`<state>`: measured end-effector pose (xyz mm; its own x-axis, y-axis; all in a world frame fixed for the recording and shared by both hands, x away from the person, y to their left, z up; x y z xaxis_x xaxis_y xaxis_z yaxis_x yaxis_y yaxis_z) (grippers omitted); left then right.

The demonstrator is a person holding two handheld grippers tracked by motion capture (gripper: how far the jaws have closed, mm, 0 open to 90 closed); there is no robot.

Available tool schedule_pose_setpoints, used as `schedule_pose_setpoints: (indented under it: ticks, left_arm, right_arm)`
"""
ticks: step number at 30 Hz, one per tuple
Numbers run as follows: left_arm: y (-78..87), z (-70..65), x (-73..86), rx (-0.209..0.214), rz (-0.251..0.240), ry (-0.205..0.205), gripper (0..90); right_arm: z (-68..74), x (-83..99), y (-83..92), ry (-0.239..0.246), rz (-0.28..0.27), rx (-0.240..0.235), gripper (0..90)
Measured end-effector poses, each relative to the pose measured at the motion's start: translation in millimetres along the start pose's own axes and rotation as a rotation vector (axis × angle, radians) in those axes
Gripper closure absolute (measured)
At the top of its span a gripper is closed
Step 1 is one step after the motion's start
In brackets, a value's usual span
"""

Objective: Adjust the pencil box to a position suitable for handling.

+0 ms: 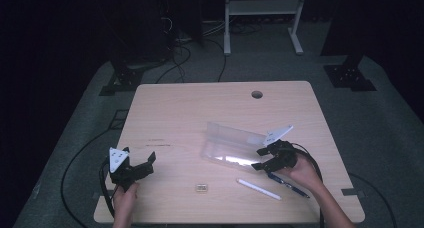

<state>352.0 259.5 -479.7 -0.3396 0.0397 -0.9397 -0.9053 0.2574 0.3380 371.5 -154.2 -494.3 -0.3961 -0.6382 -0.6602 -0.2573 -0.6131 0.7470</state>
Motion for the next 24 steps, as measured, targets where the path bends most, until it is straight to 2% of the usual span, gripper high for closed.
schedule_pose_setpoints:
  ticks: [7,15,24]
  left_arm:
    - [0.3,0.4,0.0,-0.001,0.000,0.001,1.1]
    - [1.2,-0.1,-0.5,0.001,-0.001,0.001,1.1]
    - [1.6,0.8,-0.8,-0.002,-0.004,0.009,1.1]
  right_arm:
    - [-1.1,8.8,7.8,-0.018,-0.009,0.010,36.0]
    - [3.7,18.0,15.0,-0.029,-0.025,0.012,36.0]
    - [3.7,34.5,20.3,-0.042,-0.018,0.030,37.6]
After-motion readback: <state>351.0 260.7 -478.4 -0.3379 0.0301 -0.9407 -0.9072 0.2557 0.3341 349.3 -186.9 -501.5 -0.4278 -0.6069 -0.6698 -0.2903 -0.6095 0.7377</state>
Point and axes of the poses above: each handheld gripper's, and its own axes: y roughly backward along the jaws, x roughly out of its underside, z roughly to its left, the point moved 7 cm from there along -y, roughly forward along the jaws, and after that the axes turned 1 degree about x, right-handed, at the moved point
